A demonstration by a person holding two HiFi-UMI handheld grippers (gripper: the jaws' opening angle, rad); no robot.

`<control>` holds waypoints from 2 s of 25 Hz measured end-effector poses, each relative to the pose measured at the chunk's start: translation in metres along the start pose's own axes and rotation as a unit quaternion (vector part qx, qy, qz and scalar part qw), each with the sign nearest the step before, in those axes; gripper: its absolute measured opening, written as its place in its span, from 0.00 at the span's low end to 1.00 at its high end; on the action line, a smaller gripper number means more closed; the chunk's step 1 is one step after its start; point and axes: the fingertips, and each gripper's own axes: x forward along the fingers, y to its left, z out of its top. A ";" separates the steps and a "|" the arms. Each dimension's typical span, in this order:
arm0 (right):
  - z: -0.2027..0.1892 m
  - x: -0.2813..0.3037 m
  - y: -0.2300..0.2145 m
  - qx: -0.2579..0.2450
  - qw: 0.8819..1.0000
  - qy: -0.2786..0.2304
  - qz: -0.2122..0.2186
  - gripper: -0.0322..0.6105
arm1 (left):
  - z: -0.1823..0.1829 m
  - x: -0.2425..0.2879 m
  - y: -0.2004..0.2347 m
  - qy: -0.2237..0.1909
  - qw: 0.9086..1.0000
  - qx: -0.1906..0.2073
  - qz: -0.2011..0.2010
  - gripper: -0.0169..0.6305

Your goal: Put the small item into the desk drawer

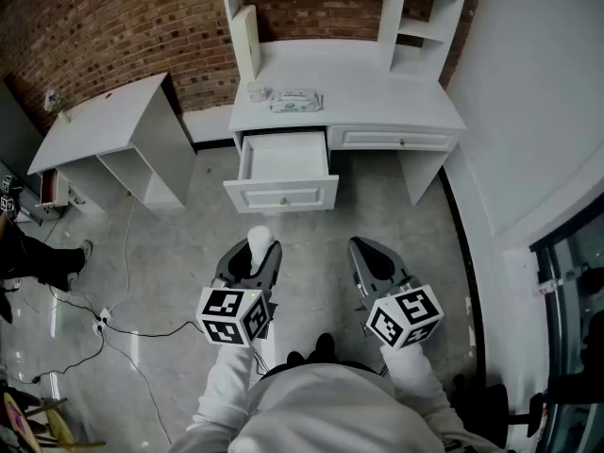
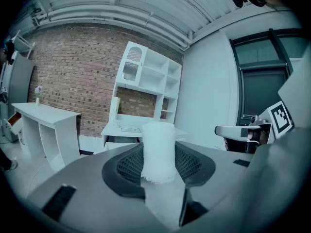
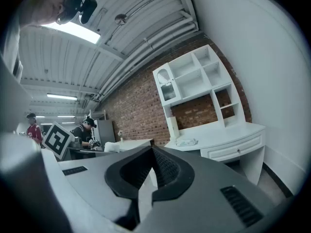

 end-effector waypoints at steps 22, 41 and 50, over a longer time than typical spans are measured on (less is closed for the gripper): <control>0.003 -0.001 -0.053 0.021 1.000 -0.004 0.012 0.09 | 0.016 0.038 -0.003 -0.025 0.999 -0.009 0.019 0.32; 0.033 0.116 -0.120 0.022 1.000 -0.017 -0.009 0.09 | 0.056 0.161 0.063 -0.033 0.999 -0.014 -0.019 0.32; 0.057 0.212 -0.150 0.018 1.000 -0.019 -0.017 0.09 | 0.089 0.235 0.129 -0.035 0.999 -0.012 -0.022 0.32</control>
